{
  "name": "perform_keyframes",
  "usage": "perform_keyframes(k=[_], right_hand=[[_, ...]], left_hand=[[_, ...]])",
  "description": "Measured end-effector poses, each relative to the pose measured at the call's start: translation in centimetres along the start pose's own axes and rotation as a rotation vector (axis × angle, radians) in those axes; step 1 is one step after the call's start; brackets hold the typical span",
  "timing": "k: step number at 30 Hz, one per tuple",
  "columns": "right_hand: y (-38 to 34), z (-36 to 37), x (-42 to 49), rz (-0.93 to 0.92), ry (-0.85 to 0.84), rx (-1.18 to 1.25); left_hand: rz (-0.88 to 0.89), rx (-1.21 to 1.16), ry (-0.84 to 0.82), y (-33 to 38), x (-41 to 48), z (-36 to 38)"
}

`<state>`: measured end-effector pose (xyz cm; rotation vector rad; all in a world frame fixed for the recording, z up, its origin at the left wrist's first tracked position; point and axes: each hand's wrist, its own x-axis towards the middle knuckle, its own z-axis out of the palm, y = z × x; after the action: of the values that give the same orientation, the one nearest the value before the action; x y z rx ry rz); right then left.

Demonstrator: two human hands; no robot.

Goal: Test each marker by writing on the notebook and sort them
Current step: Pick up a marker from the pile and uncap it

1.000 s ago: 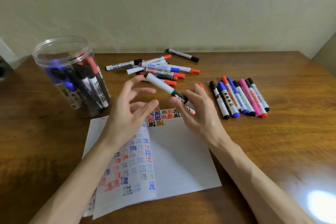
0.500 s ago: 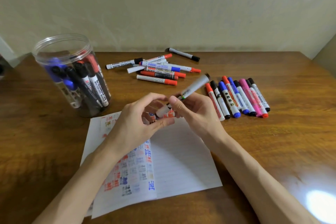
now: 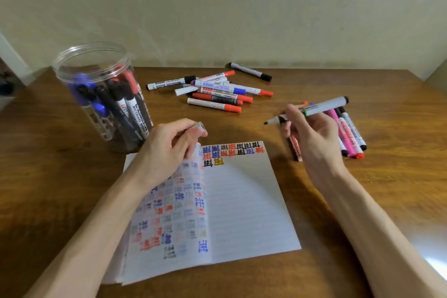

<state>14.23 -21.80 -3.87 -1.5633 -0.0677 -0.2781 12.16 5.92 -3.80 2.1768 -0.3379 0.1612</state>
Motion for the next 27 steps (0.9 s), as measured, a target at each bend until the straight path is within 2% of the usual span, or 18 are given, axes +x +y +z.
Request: perform_keyframes(k=[5, 9, 15, 27], right_hand=[[0.1, 2.0, -1.1, 0.029, -0.128, -0.149], [0.6, 4.1, -1.9, 0.004, -0.222, -0.210], [1.7, 5.2, -2.4, -0.002, -0.155, -0.373], [2.0, 5.4, -2.7, -0.068, -0.137, -0.477]], left_hand=[[-0.013, 0.051, -0.067, 0.7, -0.4, 1.3], [-0.039, 0.134, -0.034, 0.1, -0.4, 0.9], [-0.033, 0.183, 0.012, -0.4, -0.3, 1.0], [-0.009, 0.183, 0.024, -0.4, -0.3, 1.1]])
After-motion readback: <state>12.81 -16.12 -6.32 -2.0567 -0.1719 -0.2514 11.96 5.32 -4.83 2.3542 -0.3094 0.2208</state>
